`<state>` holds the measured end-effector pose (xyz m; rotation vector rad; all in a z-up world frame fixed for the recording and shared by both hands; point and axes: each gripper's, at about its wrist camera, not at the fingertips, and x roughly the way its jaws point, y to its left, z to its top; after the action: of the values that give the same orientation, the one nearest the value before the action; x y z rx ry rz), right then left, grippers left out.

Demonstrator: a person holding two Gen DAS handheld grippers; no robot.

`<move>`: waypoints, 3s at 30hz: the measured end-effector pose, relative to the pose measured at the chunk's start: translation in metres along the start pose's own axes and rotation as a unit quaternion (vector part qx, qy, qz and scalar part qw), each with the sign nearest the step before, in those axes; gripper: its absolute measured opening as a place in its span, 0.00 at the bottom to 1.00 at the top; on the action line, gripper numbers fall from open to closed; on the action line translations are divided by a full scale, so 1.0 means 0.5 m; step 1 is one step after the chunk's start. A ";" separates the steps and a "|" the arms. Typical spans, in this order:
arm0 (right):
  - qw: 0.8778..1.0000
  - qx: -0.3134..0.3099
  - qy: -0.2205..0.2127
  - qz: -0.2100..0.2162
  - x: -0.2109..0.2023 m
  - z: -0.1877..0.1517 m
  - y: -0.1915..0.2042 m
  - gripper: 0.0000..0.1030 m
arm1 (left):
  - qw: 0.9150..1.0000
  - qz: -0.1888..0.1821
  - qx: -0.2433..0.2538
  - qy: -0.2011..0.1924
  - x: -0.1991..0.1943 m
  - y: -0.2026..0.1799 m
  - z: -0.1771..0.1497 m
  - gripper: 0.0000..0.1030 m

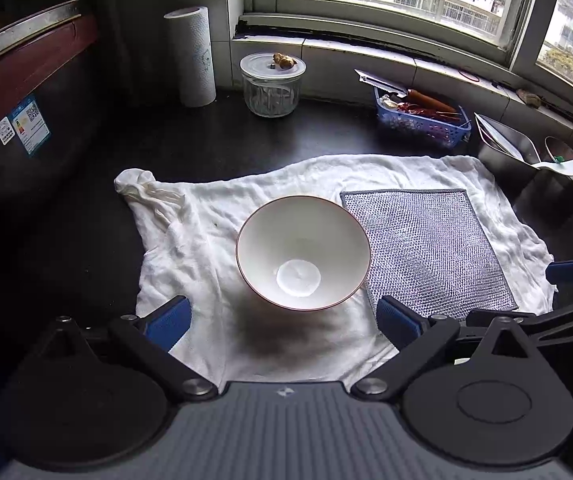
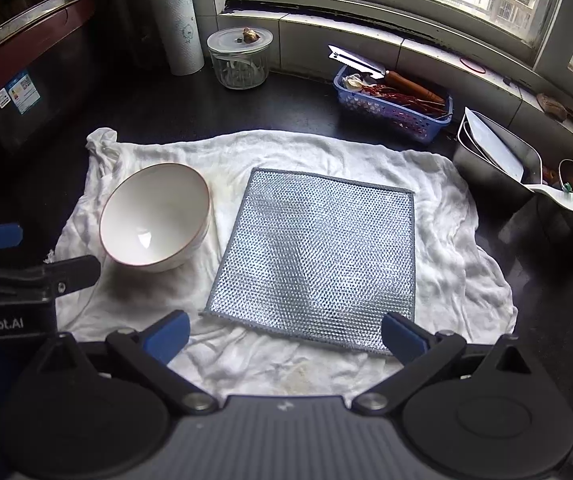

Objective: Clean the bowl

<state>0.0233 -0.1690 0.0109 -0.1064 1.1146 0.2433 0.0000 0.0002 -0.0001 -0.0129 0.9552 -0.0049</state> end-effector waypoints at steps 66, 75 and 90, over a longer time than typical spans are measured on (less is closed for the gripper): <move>0.999 0.021 -0.015 -0.040 -0.015 -0.007 0.044 0.99 | 0.999 -0.034 0.020 -0.014 0.001 0.038 0.009 0.97; 0.998 0.028 -0.018 -0.045 -0.022 -0.018 0.046 0.99 | 0.999 -0.041 0.027 -0.011 0.002 0.031 0.009 0.97; 0.999 0.017 -0.031 -0.007 0.038 0.016 -0.043 0.99 | 0.999 -0.028 0.005 0.023 0.070 0.008 0.034 0.97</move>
<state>0.0436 -0.1857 -0.0035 -0.0749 1.0561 0.2134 0.0343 0.0038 -0.0190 -0.0314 1.0016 -0.0621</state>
